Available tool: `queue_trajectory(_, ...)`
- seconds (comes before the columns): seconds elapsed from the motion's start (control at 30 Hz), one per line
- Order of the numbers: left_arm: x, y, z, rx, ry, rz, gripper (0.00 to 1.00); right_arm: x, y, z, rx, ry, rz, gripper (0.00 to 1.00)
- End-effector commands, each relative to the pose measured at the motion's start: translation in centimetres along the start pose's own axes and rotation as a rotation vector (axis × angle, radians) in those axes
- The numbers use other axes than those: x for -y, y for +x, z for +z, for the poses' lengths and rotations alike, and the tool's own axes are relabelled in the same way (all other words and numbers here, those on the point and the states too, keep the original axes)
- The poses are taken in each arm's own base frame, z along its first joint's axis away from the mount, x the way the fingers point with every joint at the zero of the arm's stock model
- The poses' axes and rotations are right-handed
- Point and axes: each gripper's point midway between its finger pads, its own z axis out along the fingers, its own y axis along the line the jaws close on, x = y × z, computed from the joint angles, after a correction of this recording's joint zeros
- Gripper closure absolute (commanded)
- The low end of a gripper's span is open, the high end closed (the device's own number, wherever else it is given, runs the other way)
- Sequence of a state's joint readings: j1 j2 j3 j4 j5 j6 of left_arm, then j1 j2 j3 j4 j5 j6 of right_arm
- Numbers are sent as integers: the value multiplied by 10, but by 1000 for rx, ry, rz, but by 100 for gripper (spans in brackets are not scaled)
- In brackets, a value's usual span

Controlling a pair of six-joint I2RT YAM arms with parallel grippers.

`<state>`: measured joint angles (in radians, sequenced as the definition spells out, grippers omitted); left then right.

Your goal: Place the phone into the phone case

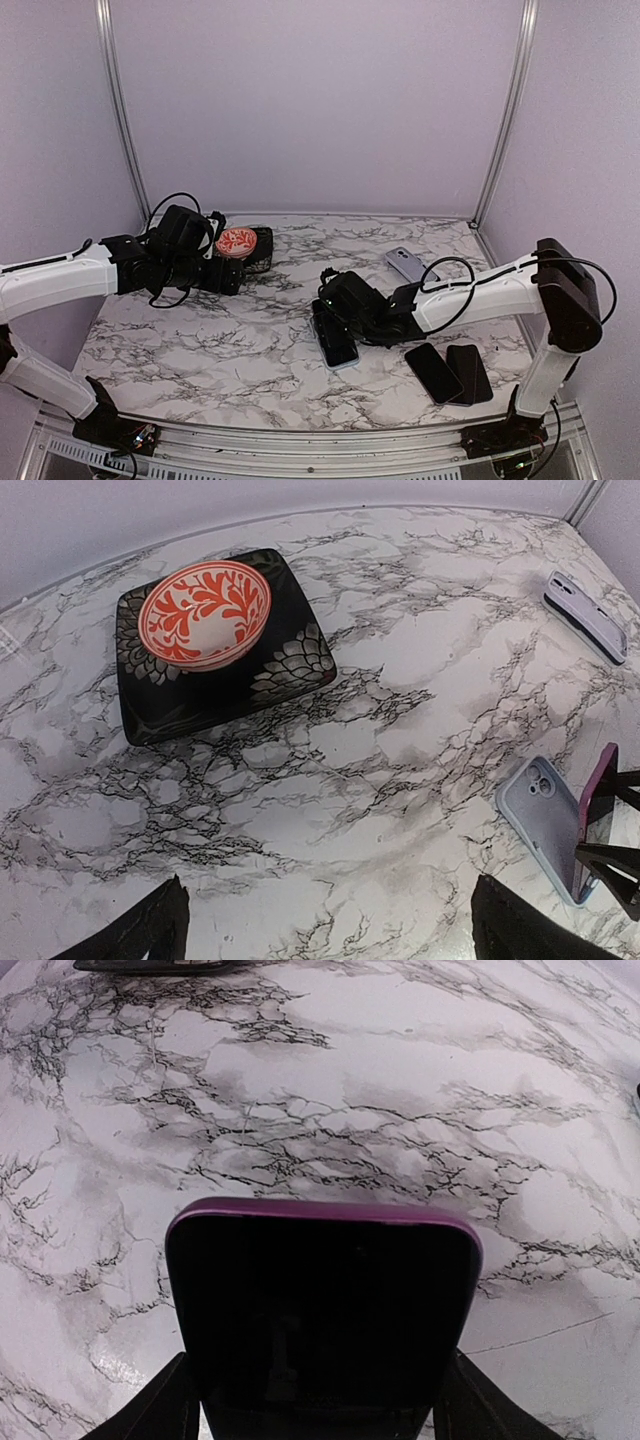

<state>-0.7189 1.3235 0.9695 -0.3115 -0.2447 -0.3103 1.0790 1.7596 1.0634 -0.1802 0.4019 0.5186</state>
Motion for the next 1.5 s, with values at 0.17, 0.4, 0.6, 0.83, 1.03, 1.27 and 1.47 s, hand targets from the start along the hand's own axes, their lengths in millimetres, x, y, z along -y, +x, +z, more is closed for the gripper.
queue_trajectory(0.17, -2, -6, -1, -1, -15, 4, 1, -10, -1, 2, -25, -27, 40, 70)
queue_trajectory(0.4, -3, -7, -2, 0, -21, 5, 1, -9, 18, 8, -106, -25, 45, 70)
queue_trajectory(0.6, -4, -7, -2, 1, -26, 6, 1, -6, 35, 10, -172, -9, 50, 70)
queue_trajectory(0.83, -4, -7, -2, -1, -26, 7, 1, -5, 50, 14, -241, -1, 23, 66)
queue_trajectory(1.03, -4, -8, -2, 0, -26, 7, 1, -1, 59, 22, -289, 25, 18, 48)
queue_trajectory(1.27, -5, -7, -2, -1, -28, 8, 1, 3, 60, 25, -312, 50, 13, 25)
queue_trajectory(1.47, -4, -8, -2, -1, -23, 7, 1, 6, 53, 19, -320, 65, 12, 6)
